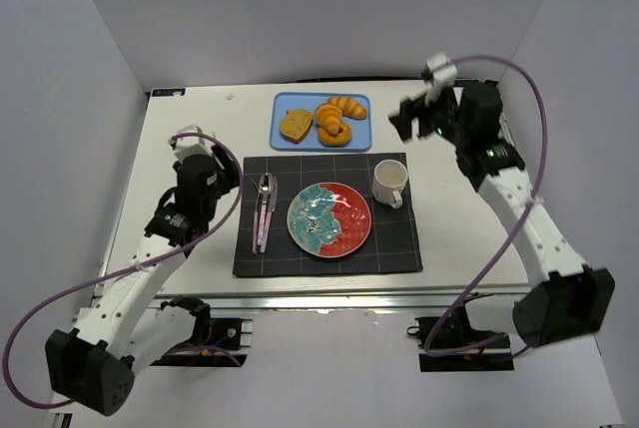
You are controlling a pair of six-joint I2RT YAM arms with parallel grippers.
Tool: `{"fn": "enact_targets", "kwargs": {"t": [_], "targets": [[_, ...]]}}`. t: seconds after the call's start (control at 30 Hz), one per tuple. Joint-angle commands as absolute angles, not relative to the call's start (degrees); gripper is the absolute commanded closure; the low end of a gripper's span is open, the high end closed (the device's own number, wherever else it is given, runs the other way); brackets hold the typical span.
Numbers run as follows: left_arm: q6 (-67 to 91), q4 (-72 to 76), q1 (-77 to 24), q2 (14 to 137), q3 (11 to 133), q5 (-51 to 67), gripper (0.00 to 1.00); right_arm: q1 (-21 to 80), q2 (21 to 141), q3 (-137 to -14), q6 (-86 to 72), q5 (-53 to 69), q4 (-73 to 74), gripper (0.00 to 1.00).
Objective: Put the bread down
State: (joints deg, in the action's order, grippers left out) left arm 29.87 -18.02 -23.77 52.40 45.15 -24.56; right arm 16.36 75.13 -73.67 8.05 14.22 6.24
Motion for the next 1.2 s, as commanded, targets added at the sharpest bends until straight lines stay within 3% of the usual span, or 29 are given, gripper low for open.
{"fn": "enact_targets", "kwargs": {"t": [0.0,0.03,0.07,0.1,0.17,0.2,0.23,0.33,0.43,0.5,0.8,1.0,1.1,1.17], "targets": [[30.6,-17.8,-9.0,54.3,43.8,-10.3,0.55,10.4,68.1,-59.9,24.5,37.4,4.7,0.59],[30.5,-17.1,-6.4,54.9,43.4,-4.7,0.74,10.0,67.4,-58.2,24.7,38.8,4.1,0.84],[30.3,-16.9,-3.8,55.7,43.2,-2.4,0.89,9.8,67.2,-57.3,24.8,39.9,4.3,1.0],[29.2,-17.1,-0.1,56.9,43.2,-1.0,1.0,9.5,66.9,-56.3,24.6,41.0,5.4,1.0],[27.3,-18.3,3.5,61.1,43.6,-0.1,1.0,9.3,66.7,-55.3,25.0,45.8,6.0,0.95],[25.5,-18.6,4.9,62.9,43.9,-0.1,0.87,9.3,67.0,-55.5,25.2,47.3,8.2,0.69],[24.4,-19.8,5.4,66.5,44.4,-0.1,0.71,9.3,68.1,-55.9,25.3,49.5,9.6,0.11],[20.4,-21.0,5.4,71.0,46.9,-0.9,0.22,9.2,69.8,-58.1,26.7,51.6,14.4,0.11],[16.6,-21.0,5.4,74.0,47.7,-3.5,0.12,9.1,69.2,-57.1,28.5,54.4,14.9,0.14],[11.5,-21.9,5.4,79.1,48.6,-4.7,0.11,9.1,69.1,-56.9,29.1,55.8,14.9,0.19],[2.0,-15.4,5.4,91.9,52.2,-3.0,0.1,8.4,70.5,-57.8,29.9,54.8,16.3,0.18],[-1.8,-16.0,5.4,102.0,59.8,-1.9,0.16,7.7,71.7,-59.8,29.7,54.7,17.0,0.19],[-2.2,-16.9,5.7,103.7,61.7,-1.6,0.24,6.9,71.6,-60.0,29.7,54.1,17.1,0.18],[-2.8,-17.8,6.3,104.6,61.4,-0.4,0.41,5.7,71.4,-60.0,29.6,53.9,16.9,0.18]]}}
